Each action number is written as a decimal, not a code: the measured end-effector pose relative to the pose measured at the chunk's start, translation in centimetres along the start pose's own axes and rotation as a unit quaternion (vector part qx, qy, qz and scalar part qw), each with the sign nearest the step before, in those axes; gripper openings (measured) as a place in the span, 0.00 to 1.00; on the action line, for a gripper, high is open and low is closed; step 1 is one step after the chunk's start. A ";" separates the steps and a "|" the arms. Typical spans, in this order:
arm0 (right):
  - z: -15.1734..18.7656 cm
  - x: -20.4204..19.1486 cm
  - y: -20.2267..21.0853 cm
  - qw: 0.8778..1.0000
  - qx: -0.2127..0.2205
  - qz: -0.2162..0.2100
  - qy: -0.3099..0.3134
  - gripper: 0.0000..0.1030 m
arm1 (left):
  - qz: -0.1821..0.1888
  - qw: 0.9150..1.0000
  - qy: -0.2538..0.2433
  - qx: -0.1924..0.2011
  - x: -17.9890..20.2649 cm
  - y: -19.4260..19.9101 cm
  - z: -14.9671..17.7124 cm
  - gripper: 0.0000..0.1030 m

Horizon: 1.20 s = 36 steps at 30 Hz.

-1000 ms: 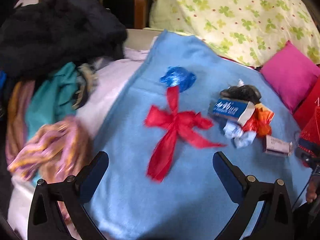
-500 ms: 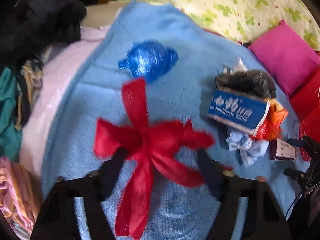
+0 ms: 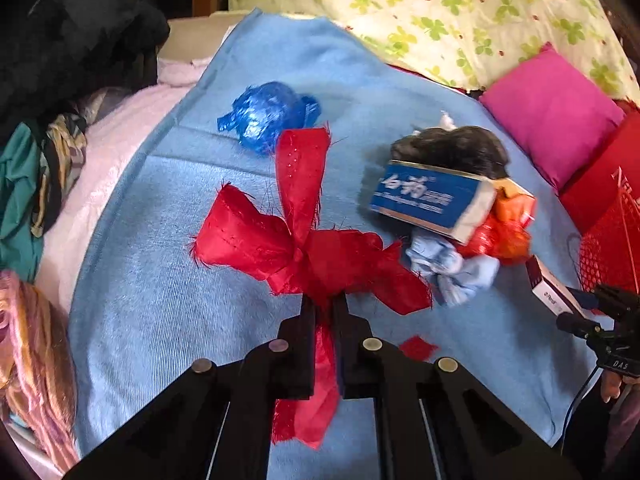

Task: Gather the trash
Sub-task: 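Grasp the white medicine box with the right tool while the left tool grasps the red ribbon bow, then carry both items to the red mesh basket and open both tools to drop them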

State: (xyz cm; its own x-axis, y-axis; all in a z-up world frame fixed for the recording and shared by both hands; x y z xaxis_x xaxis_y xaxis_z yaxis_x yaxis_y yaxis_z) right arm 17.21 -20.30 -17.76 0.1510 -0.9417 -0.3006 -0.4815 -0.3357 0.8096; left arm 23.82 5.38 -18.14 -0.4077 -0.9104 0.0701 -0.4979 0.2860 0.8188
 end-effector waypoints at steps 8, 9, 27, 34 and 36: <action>0.6 -1.6 3.1 0.997 0.043 -0.052 -0.025 0.45 | 0.009 0.999 -0.035 0.036 4.2 5.4 -0.4 0.08; 0.9 -1.7 4.0 0.997 0.053 -0.055 -0.027 0.45 | 0.010 0.998 -0.048 0.041 5.5 6.3 -0.9 0.08; 7.0 13.9 24.3 0.877 0.373 -0.068 -0.296 0.48 | 0.145 0.950 -0.246 0.124 33.6 10.0 -12.6 0.09; 9.4 18.9 27.2 0.832 0.405 -0.054 -0.375 0.77 | 0.141 0.951 -0.250 0.119 38.4 7.0 -14.0 0.70; 9.5 19.4 27.4 0.830 0.408 -0.052 -0.377 0.77 | 0.137 0.951 -0.242 0.134 37.8 7.2 -13.9 0.70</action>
State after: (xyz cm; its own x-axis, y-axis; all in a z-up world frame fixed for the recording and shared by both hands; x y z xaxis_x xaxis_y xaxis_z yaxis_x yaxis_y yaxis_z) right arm -1.19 -47.58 -6.23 -0.2067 -0.5238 -0.8264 -0.9706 0.0031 0.2409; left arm 15.49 -31.17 -1.68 -0.8231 -0.5643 -0.0643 -0.4727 0.6179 0.6283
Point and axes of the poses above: each gripper's, at about its wrist camera, not at the fingertips, and y roughly against the way its jaws point, x to its right, z to its underside, the point moved 1 cm from there along -y, roughly the way its jaws point, and after that the axes turned 13 degrees about -y, right-handed, at the moved point
